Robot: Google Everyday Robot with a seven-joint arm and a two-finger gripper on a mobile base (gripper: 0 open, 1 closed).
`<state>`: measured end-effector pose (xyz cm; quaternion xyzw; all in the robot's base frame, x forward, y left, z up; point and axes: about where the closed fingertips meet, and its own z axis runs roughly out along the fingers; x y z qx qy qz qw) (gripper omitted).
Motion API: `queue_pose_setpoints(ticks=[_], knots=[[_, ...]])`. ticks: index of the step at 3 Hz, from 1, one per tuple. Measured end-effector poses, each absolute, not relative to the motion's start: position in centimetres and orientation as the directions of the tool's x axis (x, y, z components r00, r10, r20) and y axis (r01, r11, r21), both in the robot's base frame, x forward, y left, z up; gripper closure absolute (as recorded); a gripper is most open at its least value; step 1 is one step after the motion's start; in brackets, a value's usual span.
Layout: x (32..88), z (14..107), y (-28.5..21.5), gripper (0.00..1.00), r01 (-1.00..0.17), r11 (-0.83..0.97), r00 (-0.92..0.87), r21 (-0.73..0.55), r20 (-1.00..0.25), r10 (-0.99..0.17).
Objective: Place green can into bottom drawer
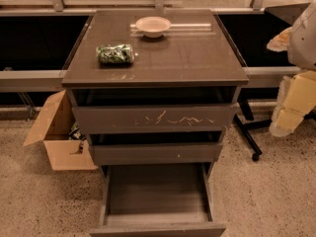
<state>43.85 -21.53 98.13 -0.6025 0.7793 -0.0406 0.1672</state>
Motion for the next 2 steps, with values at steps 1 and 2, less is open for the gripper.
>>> queue_pose_setpoints(ticks=[1, 2], knots=[[43.9, 98.1, -21.5, 0.0, -0.926, 0.27, -0.217, -0.265, -0.212, -0.953], [48.0, 98.3, -18.2, 0.0, -0.936, 0.217, -0.128, -0.276, -0.307, -0.943]])
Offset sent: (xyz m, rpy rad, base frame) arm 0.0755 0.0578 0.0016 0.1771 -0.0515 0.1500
